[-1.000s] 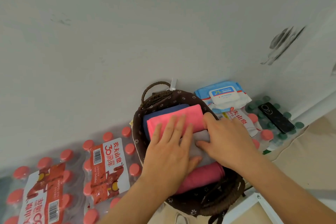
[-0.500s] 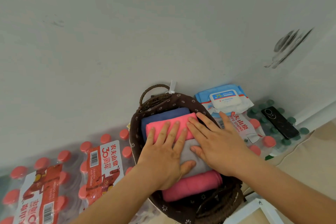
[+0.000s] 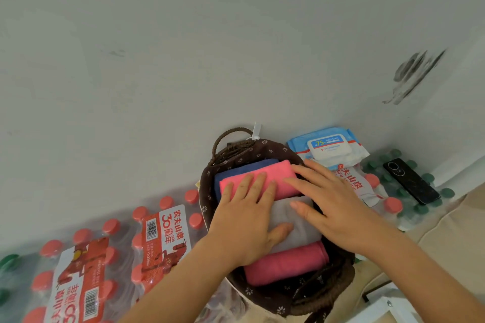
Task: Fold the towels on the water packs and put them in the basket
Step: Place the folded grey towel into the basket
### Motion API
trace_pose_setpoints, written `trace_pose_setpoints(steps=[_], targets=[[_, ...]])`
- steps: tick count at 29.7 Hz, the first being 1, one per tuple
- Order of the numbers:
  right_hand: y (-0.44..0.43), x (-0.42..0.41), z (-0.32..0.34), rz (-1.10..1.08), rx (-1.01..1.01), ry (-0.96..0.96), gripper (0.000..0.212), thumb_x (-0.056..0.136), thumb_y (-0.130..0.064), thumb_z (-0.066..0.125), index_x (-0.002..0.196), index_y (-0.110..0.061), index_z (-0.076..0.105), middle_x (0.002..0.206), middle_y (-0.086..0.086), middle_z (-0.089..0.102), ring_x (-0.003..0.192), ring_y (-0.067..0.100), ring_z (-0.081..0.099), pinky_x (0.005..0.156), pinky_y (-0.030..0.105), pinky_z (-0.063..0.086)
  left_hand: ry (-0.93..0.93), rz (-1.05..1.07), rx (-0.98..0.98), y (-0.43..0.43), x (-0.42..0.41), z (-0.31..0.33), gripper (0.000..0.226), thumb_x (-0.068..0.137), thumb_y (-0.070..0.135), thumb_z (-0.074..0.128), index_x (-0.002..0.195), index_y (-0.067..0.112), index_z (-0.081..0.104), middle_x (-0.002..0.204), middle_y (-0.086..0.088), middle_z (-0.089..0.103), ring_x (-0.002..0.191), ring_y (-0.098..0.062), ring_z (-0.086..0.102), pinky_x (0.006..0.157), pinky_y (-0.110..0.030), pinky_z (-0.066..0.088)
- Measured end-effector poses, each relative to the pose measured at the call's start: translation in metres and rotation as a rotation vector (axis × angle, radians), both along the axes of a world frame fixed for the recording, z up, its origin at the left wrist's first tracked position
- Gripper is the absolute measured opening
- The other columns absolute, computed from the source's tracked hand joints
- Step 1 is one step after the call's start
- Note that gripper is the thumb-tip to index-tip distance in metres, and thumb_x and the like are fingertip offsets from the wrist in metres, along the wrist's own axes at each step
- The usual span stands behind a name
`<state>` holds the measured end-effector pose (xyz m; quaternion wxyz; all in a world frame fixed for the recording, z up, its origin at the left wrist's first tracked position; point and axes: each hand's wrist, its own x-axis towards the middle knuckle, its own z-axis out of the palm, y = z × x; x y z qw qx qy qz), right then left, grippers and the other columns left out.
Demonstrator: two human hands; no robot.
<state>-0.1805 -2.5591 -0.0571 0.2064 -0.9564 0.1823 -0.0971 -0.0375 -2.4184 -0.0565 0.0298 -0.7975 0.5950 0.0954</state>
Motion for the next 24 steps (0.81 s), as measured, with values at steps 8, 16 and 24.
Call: trace_pose_setpoints(steps=[8,16,24], targets=[[0.034,-0.013,0.012,0.025,-0.210,-0.009,0.028,0.086,-0.036,0.045,0.100,-0.024,0.067,0.108,-0.009,0.061,0.097,0.018,0.058,0.076,0.042,0.051,-0.122,-0.168,-0.479,0.023,0.003,0.000,0.016,0.073,0.026,0.062,0.089,0.027,0.064,0.099,0.004,0.059,0.090,-0.020,0.053,0.077,-0.034,0.038],[0.040,-0.011,0.018,-0.080,-0.036,0.118,0.046,0.092,-0.037,0.054,0.137,-0.028,0.050,0.148,-0.012,0.038,0.135,0.007,0.036,0.110,0.023,0.027,-0.135,-0.135,-0.399,0.049,0.003,-0.005,0.020,0.079,0.031,0.048,0.092,0.027,0.063,0.093,0.005,0.059,0.084,-0.020,0.056,0.071,-0.036,0.044],[0.048,-0.019,0.024,-0.115,0.033,0.033,0.042,0.089,-0.033,0.061,0.131,-0.031,0.056,0.140,-0.016,0.046,0.130,0.003,0.040,0.110,0.021,0.027,-0.075,-0.145,-0.475,0.061,-0.003,0.004,0.026,0.083,0.035,0.046,0.100,0.027,0.064,0.115,0.000,0.058,0.101,-0.022,0.055,0.078,-0.037,0.045]])
